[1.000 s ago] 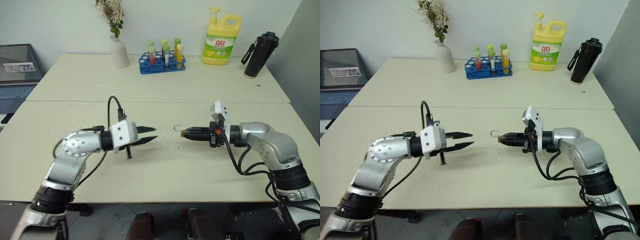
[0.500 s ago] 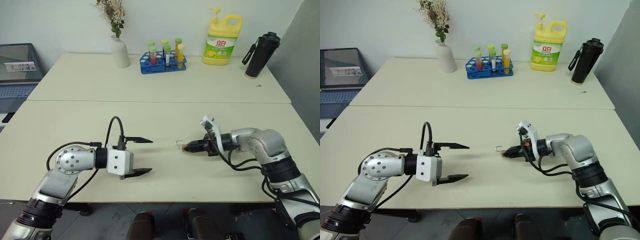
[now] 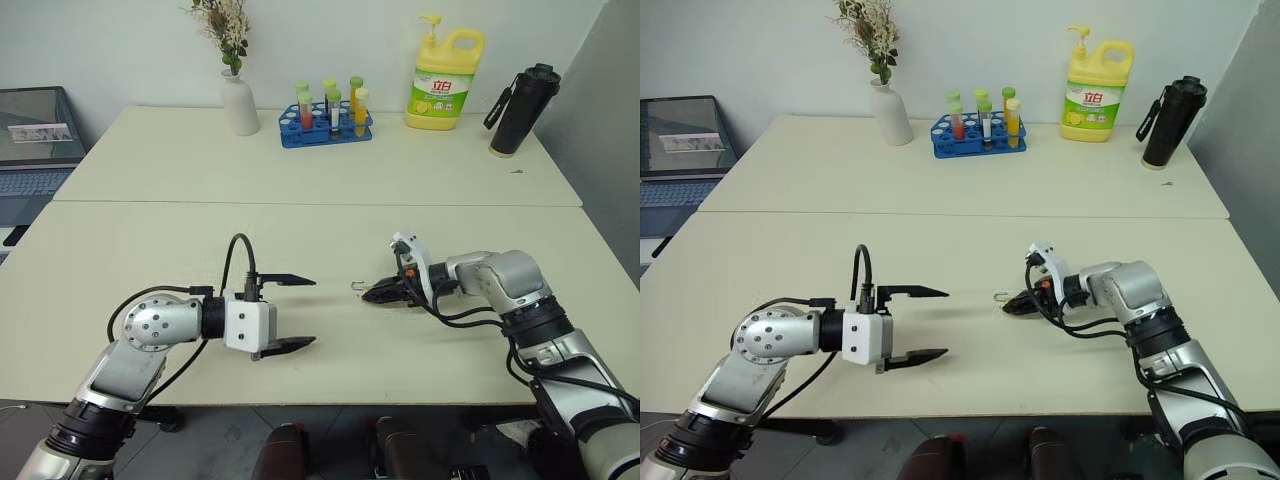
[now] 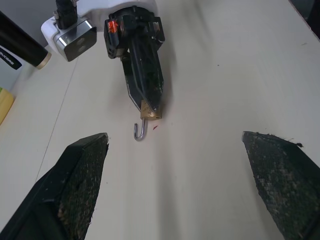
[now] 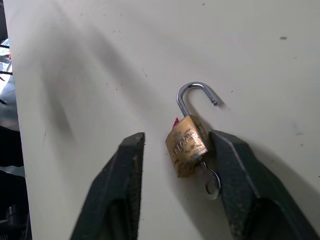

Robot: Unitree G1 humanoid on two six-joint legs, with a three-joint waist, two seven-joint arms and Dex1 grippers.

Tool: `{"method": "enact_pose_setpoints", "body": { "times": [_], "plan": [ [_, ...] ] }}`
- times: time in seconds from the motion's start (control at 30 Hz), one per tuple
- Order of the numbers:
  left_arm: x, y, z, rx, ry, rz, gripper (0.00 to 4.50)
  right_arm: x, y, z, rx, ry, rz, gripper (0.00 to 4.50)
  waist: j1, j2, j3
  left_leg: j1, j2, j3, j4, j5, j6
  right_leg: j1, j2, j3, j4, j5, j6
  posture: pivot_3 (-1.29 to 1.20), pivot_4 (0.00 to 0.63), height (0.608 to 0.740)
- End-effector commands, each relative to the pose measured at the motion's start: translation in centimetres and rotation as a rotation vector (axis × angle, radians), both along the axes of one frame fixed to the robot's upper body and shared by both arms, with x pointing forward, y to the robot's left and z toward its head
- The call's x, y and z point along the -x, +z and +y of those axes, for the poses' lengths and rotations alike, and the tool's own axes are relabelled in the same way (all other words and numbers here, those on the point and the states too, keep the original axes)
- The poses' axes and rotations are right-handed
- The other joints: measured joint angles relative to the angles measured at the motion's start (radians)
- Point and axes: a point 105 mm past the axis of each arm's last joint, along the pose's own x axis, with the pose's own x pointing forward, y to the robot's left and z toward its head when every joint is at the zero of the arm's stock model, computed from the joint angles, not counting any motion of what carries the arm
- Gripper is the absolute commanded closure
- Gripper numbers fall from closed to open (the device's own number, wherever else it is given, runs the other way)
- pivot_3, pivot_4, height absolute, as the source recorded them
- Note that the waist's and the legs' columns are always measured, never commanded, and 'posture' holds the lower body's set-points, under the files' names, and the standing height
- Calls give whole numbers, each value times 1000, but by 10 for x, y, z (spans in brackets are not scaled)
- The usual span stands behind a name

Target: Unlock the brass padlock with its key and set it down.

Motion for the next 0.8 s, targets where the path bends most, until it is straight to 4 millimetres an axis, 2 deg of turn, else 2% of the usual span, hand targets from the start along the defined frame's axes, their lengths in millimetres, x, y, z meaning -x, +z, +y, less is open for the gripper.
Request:
{"method": "enact_pose_setpoints", "body": {
  "times": [0.03, 0.13, 0.23, 0.3, 0.4, 0.63, 0.8],
  "plan": [
    [-5, 16, -2, 112, 62, 52, 0, -8, 8, -32, 96, -31, -134, 1049, 2, 0, 0, 0, 0, 0, 0, 0, 0, 0, 0, 0, 0, 0, 0, 0, 150, 740],
    [-9, 17, 2, 161, 118, 128, 0, -7, 8, -43, 162, 2, -239, 21, 3, 0, 0, -1, -1, -1, 0, 0, 0, 0, 0, -1, -1, -3, 5, 0, 150, 740],
    [-13, 11, 11, 166, 194, 184, 0, -2, 20, -44, 121, 18, -323, 6, -4, 0, 0, 0, 0, -1, 0, 0, 0, 0, 0, 0, 0, -3, 5, 0, 150, 740],
    [-14, 7, 19, 178, 271, 226, 0, 12, 30, -48, 89, 46, -403, 6, -5, 0, 0, 0, 2, -1, -1, 0, 0, 0, 0, 1, 0, -3, 5, 0, 150, 740],
    [-11, 4, 23, 173, 312, 269, 0, 25, 33, -52, 104, 75, -504, 6, -4, 0, 0, 0, 2, -1, -1, 0, 0, 0, 0, 0, 0, -3, 5, 0, 150, 740],
    [-9, 8, 26, 185, 321, 291, 0, 40, 52, -51, 29, 139, -640, 6, -2, 0, 0, 1, 1, 0, 0, 0, 0, 1, 0, 1, 0, -3, 5, 0, 150, 740],
    [-4, 7, 27, 163, 294, 346, 0, 48, 48, -55, 58, 200, -665, 6, -2, 0, 0, 1, 1, 0, 0, 0, 0, 1, 0, 1, 0, -3, 5, 0, 150, 740]
  ]
}}
